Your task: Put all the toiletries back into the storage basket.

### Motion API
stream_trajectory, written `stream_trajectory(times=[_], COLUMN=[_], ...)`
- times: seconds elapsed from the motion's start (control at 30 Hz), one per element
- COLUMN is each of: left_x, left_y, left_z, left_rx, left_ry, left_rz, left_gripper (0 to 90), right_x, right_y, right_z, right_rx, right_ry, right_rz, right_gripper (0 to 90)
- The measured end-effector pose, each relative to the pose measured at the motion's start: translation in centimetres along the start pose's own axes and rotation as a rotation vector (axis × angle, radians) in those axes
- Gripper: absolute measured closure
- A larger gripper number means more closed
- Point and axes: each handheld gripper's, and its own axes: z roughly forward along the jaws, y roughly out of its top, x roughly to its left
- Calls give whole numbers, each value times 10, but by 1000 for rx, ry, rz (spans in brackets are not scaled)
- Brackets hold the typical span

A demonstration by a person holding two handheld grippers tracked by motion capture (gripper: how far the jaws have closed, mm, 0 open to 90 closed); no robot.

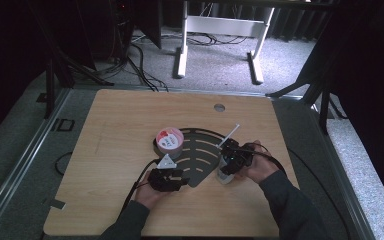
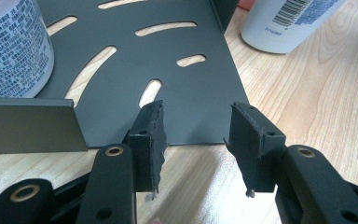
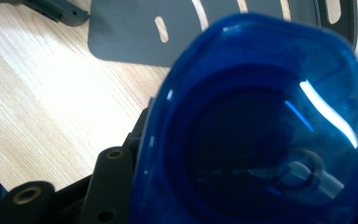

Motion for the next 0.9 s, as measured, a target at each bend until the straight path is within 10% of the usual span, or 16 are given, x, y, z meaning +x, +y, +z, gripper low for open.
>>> stream_trajectory(times=[0.9], left_x=[1], left_y=[0], left_z=[0], left_rx=[-2], left_ry=[-7], left_rz=[-8], left_gripper=[550], right_x=[18], right_y=[22], right_z=[-6], right_rx=[-47], right_ry=[55], right_rz=[-41], right_gripper=[543])
